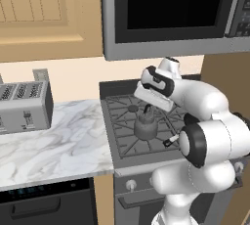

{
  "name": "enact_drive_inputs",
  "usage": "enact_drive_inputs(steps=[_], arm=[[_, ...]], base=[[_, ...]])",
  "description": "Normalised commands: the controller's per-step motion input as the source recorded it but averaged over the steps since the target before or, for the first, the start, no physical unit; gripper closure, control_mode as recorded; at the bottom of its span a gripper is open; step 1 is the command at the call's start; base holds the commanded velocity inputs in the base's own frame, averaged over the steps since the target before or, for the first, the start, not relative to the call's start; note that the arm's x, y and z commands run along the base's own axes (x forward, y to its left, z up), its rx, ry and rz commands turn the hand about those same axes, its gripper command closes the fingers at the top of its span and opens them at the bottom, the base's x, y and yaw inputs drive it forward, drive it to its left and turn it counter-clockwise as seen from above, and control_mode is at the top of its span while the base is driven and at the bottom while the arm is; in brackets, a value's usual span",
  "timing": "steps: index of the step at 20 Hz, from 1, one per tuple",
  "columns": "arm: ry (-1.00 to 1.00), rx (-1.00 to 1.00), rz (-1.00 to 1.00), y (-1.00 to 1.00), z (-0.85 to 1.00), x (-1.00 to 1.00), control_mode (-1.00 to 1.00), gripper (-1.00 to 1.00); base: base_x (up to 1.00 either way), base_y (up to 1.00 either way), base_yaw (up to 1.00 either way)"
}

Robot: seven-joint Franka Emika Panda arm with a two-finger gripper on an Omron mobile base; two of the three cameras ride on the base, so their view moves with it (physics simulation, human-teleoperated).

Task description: Pick the kettle from the counter and place it on a stove burner. Then turn the burner on.

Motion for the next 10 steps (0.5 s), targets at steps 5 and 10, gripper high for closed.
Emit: enact_drive_inputs(steps=[5,10], arm=[[-0.09,0.00,0.00,0.01,0.47,0.00,-1.00,-1.00],[-0.16,-0.01,0.00,0.01,0.39,-0.20,-1.00,-1.00]], base=[[0.00,0.00,0.00],[0.00,0.00,0.00]])
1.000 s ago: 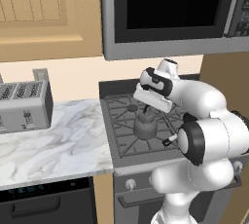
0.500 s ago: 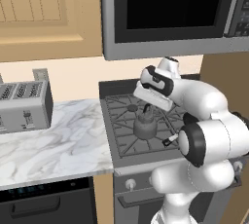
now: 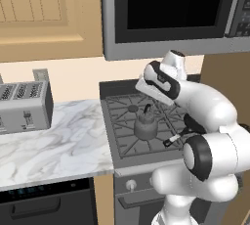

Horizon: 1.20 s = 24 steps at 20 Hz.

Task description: Pick the kettle from the counter and place it on a stove burner. Then turn the burner on.

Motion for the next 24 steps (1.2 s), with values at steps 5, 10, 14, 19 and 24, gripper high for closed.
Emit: enact_drive_inputs(steps=[5,10,14,19,24], arm=[[-0.30,-0.02,0.00,0.00,0.29,-0.67,-1.00,-1.00],[-0.35,0.00,0.00,0.00,0.46,-0.92,-1.00,-1.00],[-0.32,0.00,0.00,0.00,0.37,-1.00,-1.00,-1.00],[-0.28,-0.01,0.00,0.00,0.51,-1.00,-1.00,-1.00],[-0.40,-0.08,0.00,0.02,0.62,-0.84,-1.00,-1.00]], base=[[0.00,0.00,0.00],[0.00,0.00,0.00],[0.00,0.00,0.00],[0.00,0.00,0.00],[0.00,0.00,0.00]])
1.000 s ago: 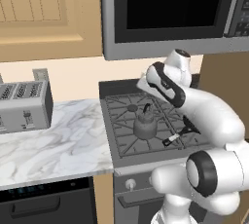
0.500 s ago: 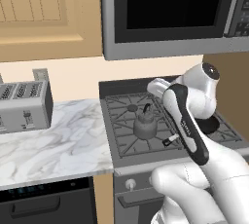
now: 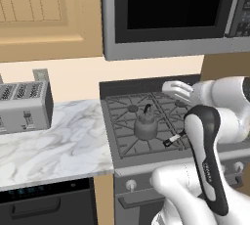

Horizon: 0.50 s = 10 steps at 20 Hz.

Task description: Pick the kettle from the counter and place it on a stove burner. Then turn the burner on.

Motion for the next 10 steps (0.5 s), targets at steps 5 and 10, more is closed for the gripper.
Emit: enact_drive_inputs(steps=[5,10], arm=[[-0.13,-0.04,-0.01,0.03,0.68,-0.31,-1.00,-1.00],[0.00,-0.05,0.00,0.00,0.51,-0.28,-1.00,-1.00]], base=[[0.00,0.00,0.00],[0.00,0.00,0.00]])
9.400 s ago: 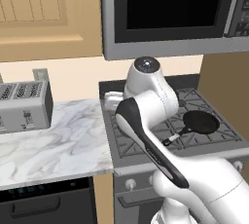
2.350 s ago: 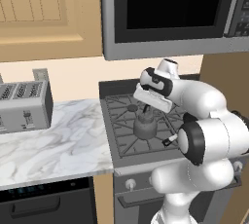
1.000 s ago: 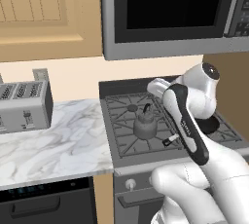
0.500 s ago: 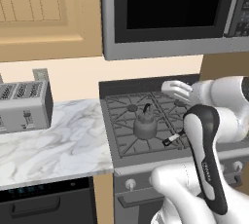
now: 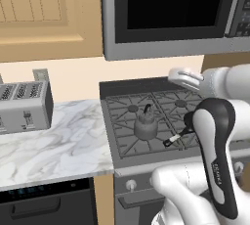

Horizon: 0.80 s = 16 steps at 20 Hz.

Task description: Pick the kettle from the counter and place it on a stove burner. Then turn the burner on.

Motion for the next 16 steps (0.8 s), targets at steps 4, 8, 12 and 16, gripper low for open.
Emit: enact_drive_inputs(steps=[4,8,12,16], arm=[[0.00,-0.05,0.00,0.00,0.47,-0.36,-1.00,-1.00],[0.05,-0.06,-0.01,0.07,0.28,-0.09,-1.00,-1.00],[0.00,0.00,0.00,0.00,0.00,0.00,-1.00,-1.00],[0.00,0.00,0.00,0.00,0.00,0.00,-1.00,-1.00]], base=[[0.00,0.00,0.00],[0.00,0.00,0.00],[0.00,0.00,0.00],[0.00,0.00,0.00]])
